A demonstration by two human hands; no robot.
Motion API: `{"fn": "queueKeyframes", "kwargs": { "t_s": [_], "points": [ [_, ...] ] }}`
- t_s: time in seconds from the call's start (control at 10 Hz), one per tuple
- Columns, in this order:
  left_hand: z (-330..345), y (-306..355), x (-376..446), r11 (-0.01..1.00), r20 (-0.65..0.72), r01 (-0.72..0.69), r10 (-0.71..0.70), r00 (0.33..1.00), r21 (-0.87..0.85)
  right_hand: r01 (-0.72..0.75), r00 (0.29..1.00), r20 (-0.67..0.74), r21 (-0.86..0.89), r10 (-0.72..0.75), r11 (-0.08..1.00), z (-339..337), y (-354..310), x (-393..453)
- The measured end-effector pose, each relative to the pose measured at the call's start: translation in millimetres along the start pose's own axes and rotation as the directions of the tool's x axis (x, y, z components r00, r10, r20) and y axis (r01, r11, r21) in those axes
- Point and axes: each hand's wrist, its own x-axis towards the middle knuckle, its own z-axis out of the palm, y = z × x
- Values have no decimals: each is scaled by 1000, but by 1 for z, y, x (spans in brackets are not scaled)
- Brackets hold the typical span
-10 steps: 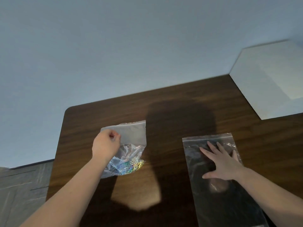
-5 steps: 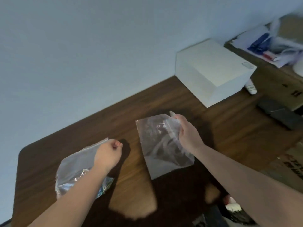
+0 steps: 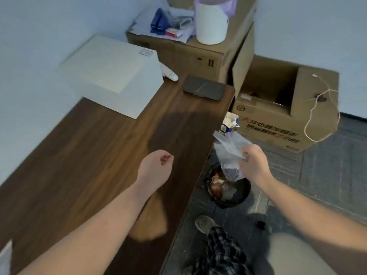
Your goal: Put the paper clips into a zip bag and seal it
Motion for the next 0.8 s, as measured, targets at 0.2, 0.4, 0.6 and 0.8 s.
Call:
{"fn": "queueKeyframes", "kwargs": {
  "t_s": [0.2,0.4,0.6,0.8],
  "points": [
    [104,55,51,979,196,-204,196,961,18,-372,921,90,-86,379,924,83,164,-2],
    [185,81,96,880,292,-450,396,871,150,-552,816,159,-69,555,831,171,220,41],
    [221,84,111,787,478,-598,471,741,153,-486,857,147,-93,495,869,198,240,75],
    [220,85,114,835,508,-530,395,765,149,-367,859,289,-230,423,901,188,237,80]
  ]
}}
